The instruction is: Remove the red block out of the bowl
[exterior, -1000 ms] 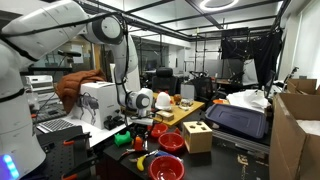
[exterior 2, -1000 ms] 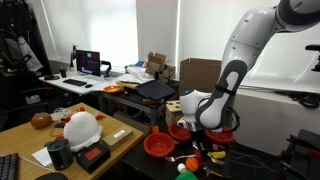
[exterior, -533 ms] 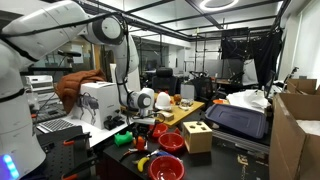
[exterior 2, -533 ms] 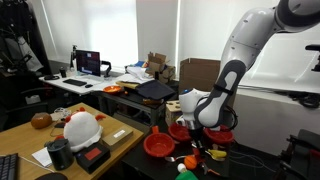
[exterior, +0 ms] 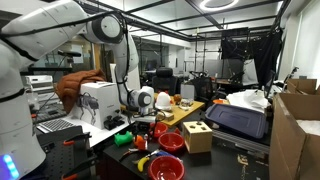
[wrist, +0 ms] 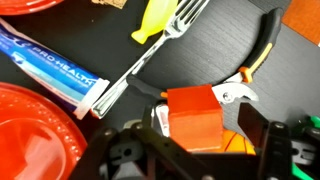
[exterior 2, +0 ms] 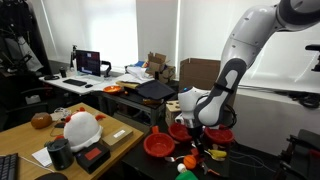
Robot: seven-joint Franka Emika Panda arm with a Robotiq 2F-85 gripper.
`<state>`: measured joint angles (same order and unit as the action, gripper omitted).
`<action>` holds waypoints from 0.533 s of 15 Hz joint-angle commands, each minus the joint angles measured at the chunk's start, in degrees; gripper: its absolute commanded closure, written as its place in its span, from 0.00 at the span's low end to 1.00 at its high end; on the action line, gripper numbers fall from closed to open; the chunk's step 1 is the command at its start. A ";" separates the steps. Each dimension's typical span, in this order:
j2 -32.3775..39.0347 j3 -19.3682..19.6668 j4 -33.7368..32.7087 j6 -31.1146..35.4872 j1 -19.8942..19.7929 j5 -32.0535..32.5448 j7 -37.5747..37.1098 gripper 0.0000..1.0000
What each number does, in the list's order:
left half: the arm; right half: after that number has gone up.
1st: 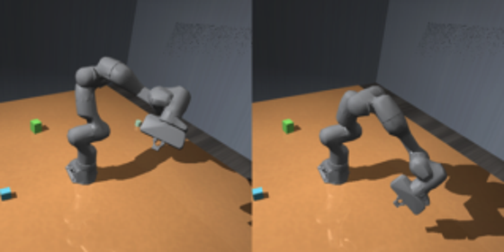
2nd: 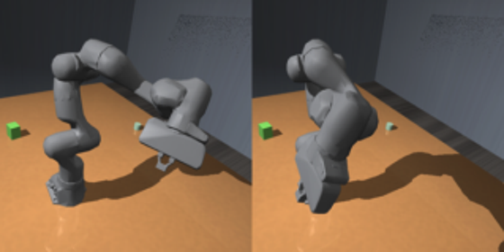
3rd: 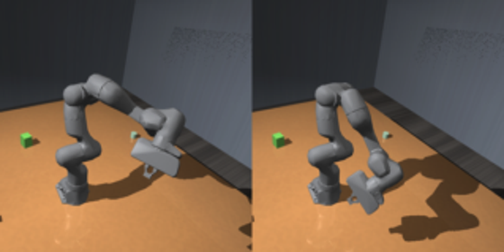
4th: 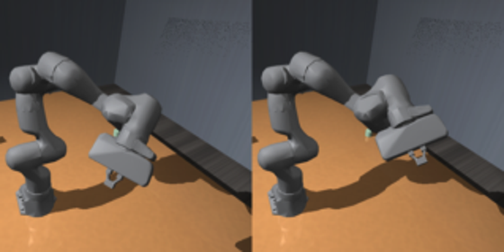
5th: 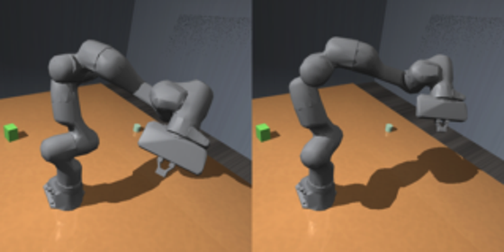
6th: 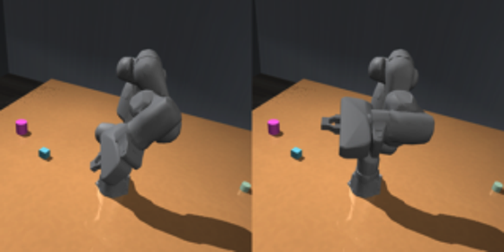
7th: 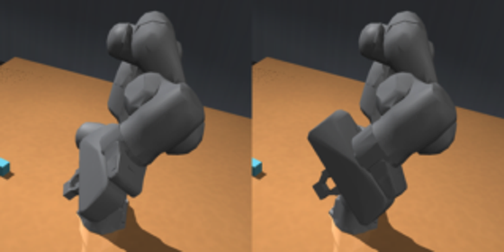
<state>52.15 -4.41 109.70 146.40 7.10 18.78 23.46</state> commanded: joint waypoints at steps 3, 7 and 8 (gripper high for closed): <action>-6.58 -0.20 3.11 -0.64 0.25 -0.51 -5.05 0.00; -13.07 -1.32 4.42 -5.41 -0.31 -3.25 -7.29 0.00; -14.91 -1.49 4.98 -6.48 -0.51 -3.79 -7.30 0.00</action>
<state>44.33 -5.09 110.84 144.30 7.15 16.91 17.90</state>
